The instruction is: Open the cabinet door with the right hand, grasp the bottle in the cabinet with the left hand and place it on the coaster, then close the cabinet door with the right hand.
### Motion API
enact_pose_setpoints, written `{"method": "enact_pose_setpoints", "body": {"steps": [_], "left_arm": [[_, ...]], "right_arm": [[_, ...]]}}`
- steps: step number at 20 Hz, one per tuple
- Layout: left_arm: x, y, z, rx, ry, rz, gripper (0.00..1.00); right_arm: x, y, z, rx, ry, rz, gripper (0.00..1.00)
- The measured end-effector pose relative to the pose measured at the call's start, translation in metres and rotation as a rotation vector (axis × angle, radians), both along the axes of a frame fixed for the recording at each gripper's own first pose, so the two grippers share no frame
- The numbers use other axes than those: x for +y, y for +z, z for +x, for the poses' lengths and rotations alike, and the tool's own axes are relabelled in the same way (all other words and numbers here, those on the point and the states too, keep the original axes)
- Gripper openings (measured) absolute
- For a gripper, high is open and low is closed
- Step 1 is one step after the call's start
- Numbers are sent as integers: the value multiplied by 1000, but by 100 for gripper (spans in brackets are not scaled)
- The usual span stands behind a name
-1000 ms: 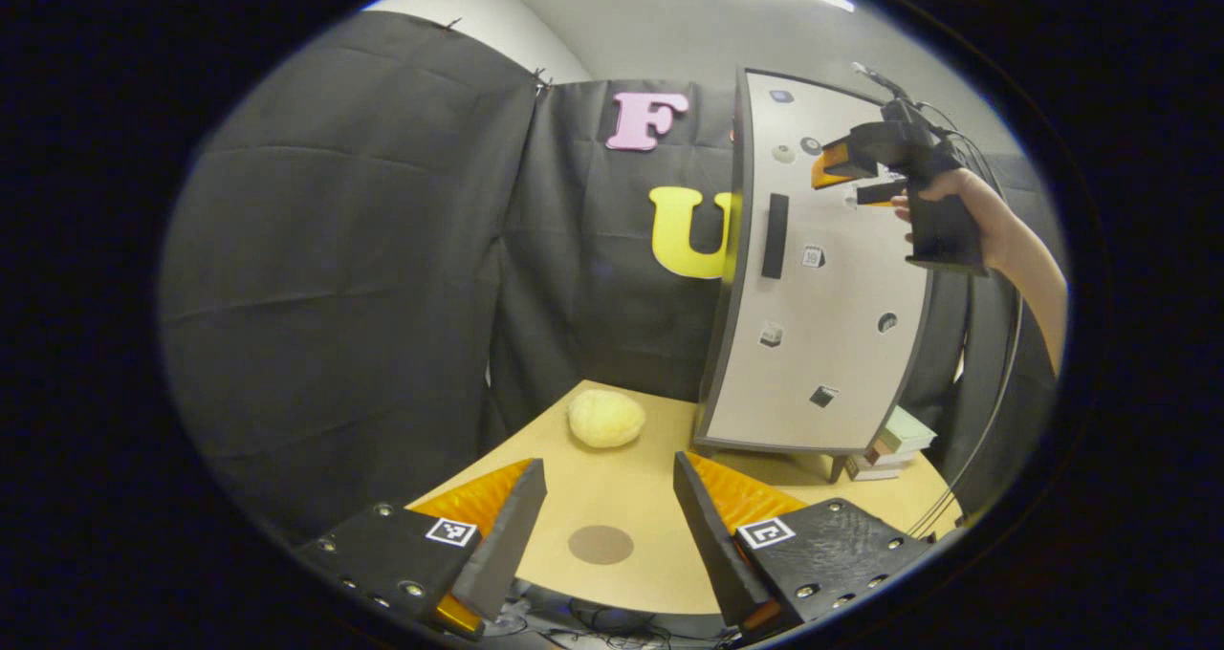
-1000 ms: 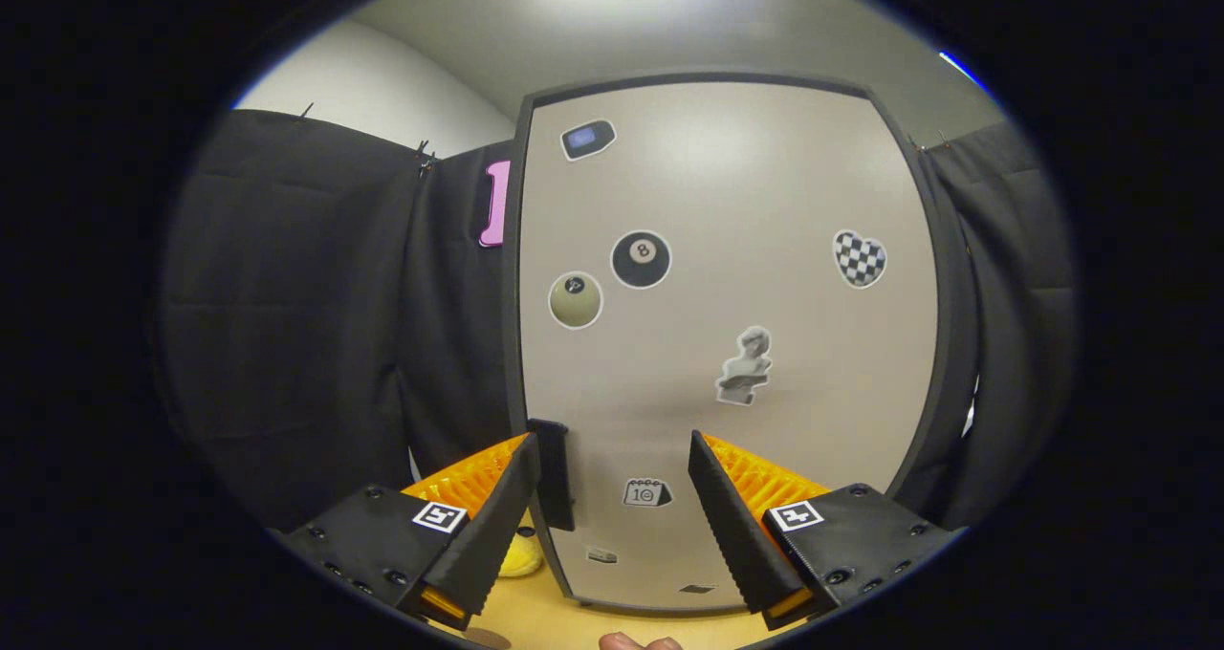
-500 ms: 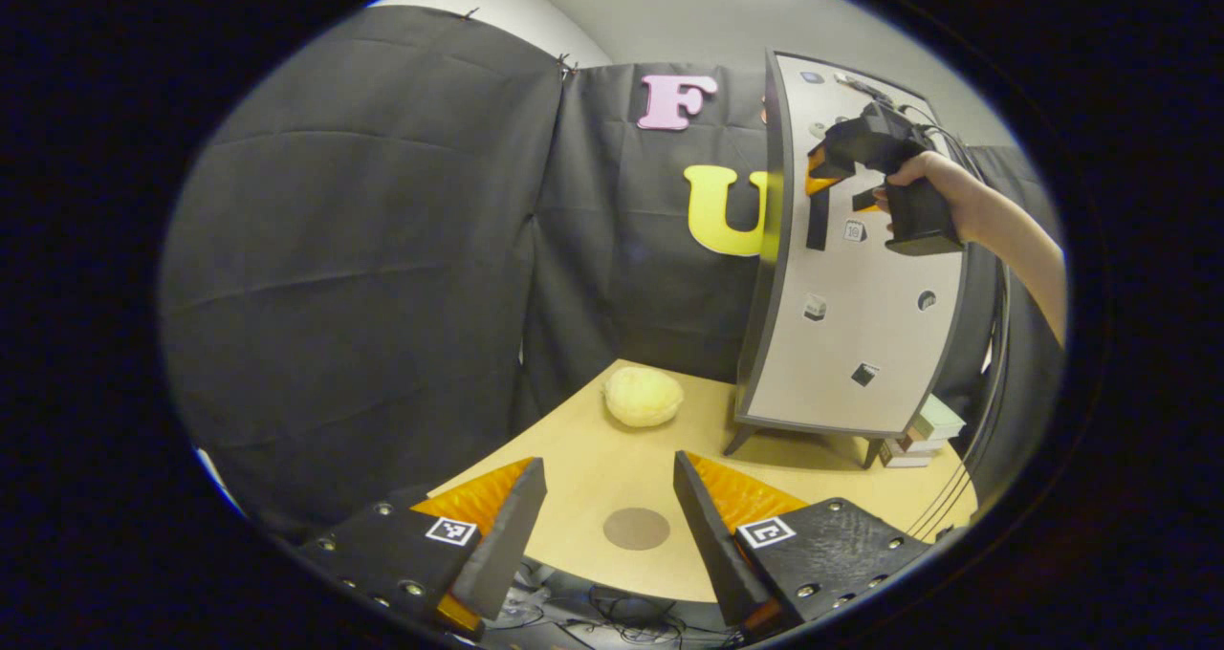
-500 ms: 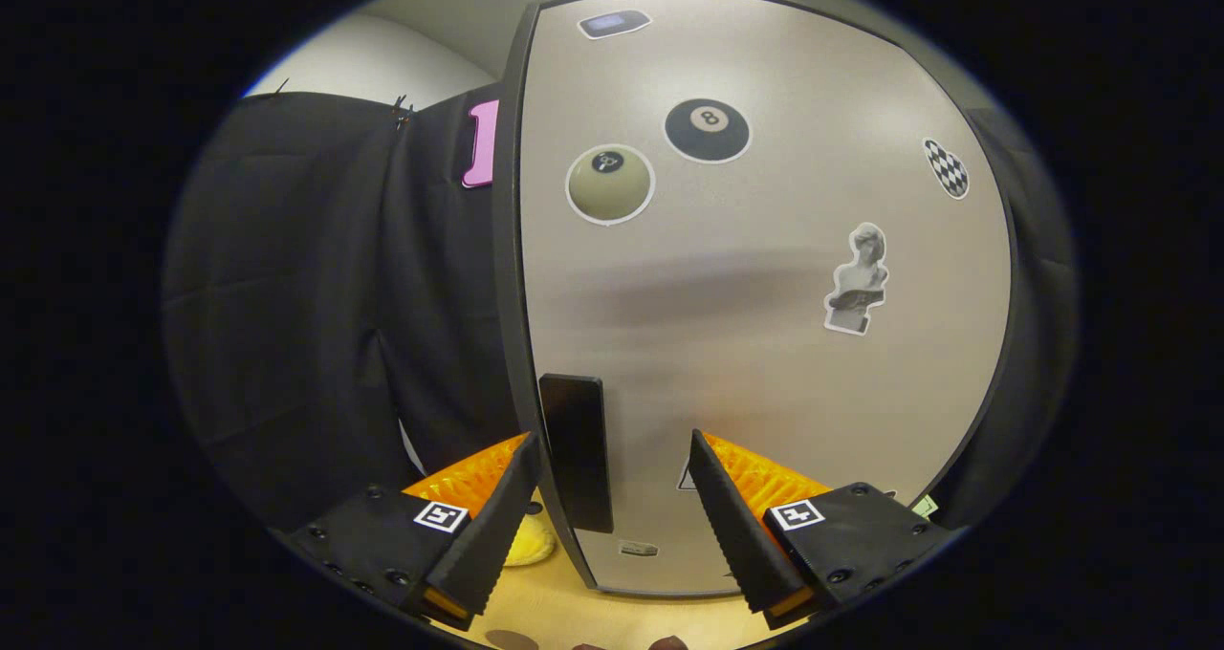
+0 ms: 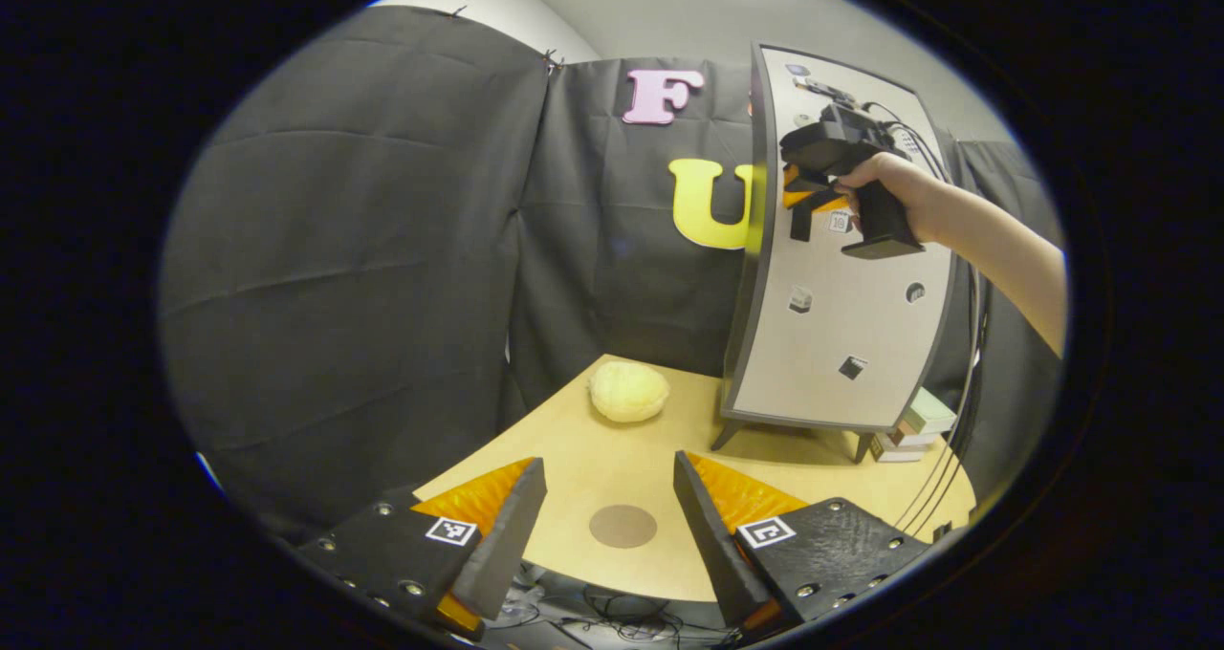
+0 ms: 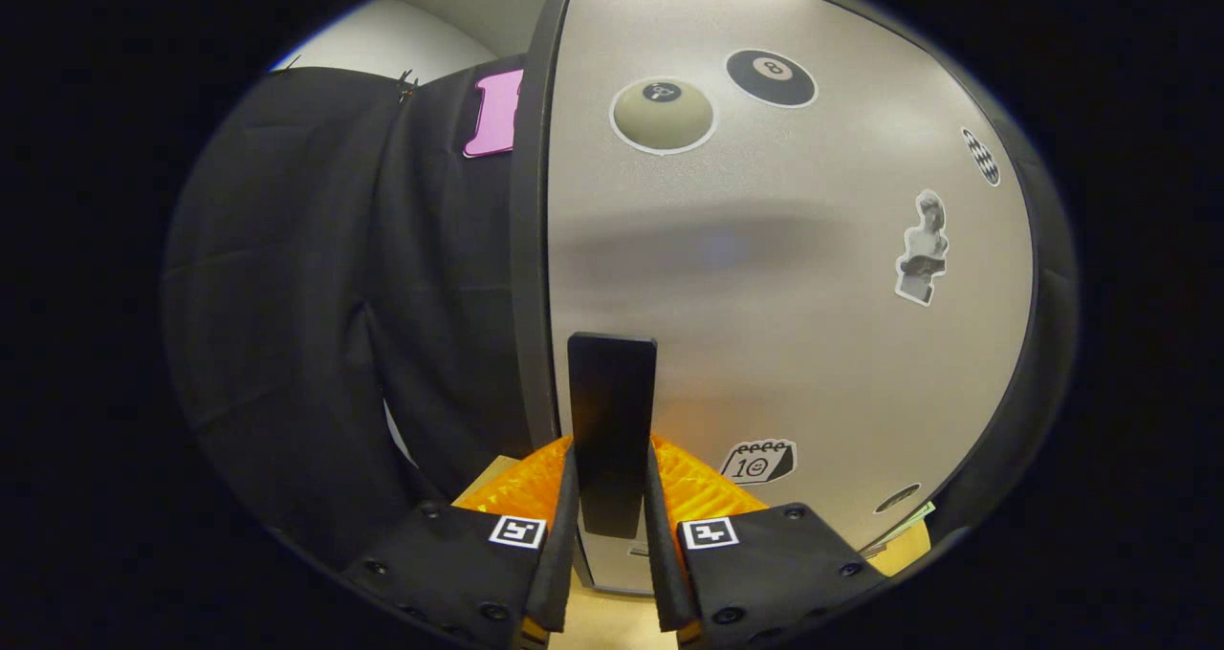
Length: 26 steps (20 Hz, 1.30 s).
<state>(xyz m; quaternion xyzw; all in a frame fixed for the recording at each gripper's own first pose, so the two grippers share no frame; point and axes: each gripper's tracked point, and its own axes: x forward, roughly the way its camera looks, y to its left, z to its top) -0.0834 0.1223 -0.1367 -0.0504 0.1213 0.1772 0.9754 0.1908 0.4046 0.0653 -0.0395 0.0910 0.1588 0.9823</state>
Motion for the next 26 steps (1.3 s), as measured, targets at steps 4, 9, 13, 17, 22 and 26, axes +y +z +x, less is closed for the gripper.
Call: {"method": "enact_pose_setpoints", "body": {"steps": [4, 9, 13, 17, 22, 26], "left_arm": [[3, 1, -6, 6, 5, 9, 80], [6, -3, -13, 8, 14, 4, 87], [0, -4, -5, 14, -6, -6, 87], [-19, 12, -7, -3, -23, 29, 80], [-61, 29, -14, -49, -30, 6, 83], [-89, 36, -29, -24, -12, 42, 80]], "right_arm": [[0, 0, -2, 8, 9, 22, 30], [-2, 2, -11, -28, 74, 40, 16], [-8, 1, -39, -23, 148, 19, 16], [-20, 0, -71, -36, 241, 27, 16], [-45, -5, -89, -31, 355, 23, 16], [-66, -8, -87, -24, 404, 31, 14]]}}
